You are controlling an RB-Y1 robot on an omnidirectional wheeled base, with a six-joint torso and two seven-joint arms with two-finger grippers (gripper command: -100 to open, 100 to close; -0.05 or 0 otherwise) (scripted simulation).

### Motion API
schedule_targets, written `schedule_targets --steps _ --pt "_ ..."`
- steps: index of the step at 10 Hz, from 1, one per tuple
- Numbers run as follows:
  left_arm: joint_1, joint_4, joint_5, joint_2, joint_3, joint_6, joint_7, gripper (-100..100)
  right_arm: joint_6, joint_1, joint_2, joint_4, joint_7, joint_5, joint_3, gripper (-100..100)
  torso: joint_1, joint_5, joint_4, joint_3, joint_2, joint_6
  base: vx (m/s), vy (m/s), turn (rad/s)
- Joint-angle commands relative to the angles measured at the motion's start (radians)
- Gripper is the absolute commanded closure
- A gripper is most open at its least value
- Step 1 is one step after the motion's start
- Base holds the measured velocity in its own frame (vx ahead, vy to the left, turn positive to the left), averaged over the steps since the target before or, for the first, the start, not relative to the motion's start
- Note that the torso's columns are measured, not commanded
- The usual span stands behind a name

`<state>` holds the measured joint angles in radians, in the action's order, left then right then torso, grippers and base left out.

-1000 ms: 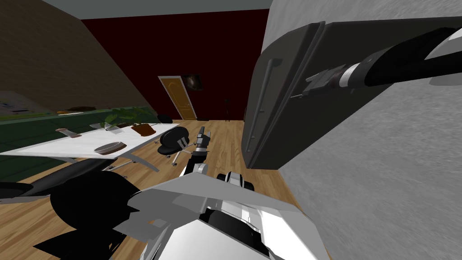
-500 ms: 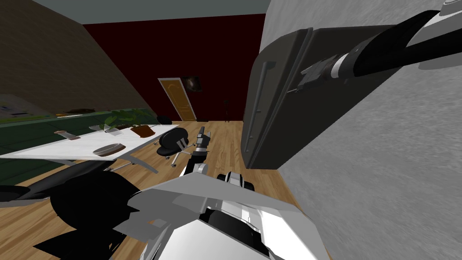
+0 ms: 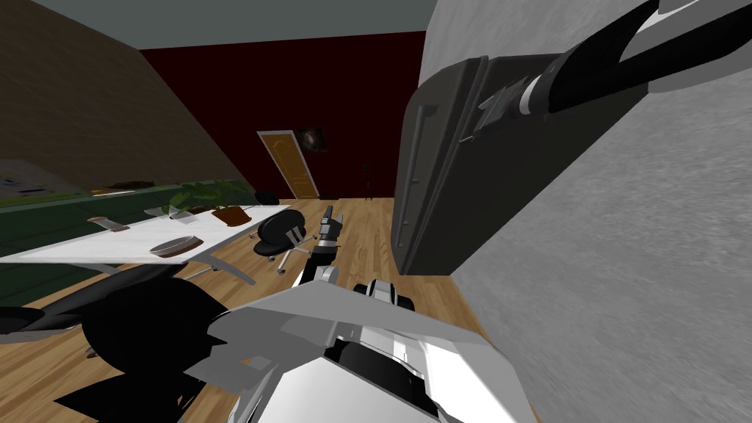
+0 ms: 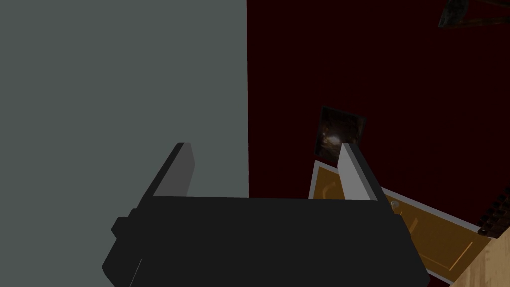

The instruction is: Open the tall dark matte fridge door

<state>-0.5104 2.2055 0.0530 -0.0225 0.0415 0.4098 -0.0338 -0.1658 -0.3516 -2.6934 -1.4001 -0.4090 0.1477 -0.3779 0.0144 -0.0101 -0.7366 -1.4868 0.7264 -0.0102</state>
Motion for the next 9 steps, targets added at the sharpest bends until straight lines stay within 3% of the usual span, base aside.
schedule_targets --steps 1,7,9 --pt "0.0 0.0 0.0 0.0 0.0 0.0 0.0 0 0.03 0.013 -0.076 0.025 -0.018 0.019 -0.01 -100 0.002 -0.002 0.0 -0.001 0.0 -0.002 0.008 -0.039 0.005" --pt "0.0 0.0 0.0 0.0 0.0 0.0 0.0 0 0.07 0.006 -0.219 0.089 -0.053 0.067 -0.024 -100 0.012 -0.007 0.002 -0.006 -0.006 -0.007 0.01 -0.038 0.004" --pt "0.0 0.0 0.0 0.0 0.0 0.0 0.0 0 0.082 0.003 -0.258 0.106 -0.063 0.081 -0.028 -100 0.005 -0.001 0.006 -0.007 -0.01 -0.002 0.009 -0.015 0.014"
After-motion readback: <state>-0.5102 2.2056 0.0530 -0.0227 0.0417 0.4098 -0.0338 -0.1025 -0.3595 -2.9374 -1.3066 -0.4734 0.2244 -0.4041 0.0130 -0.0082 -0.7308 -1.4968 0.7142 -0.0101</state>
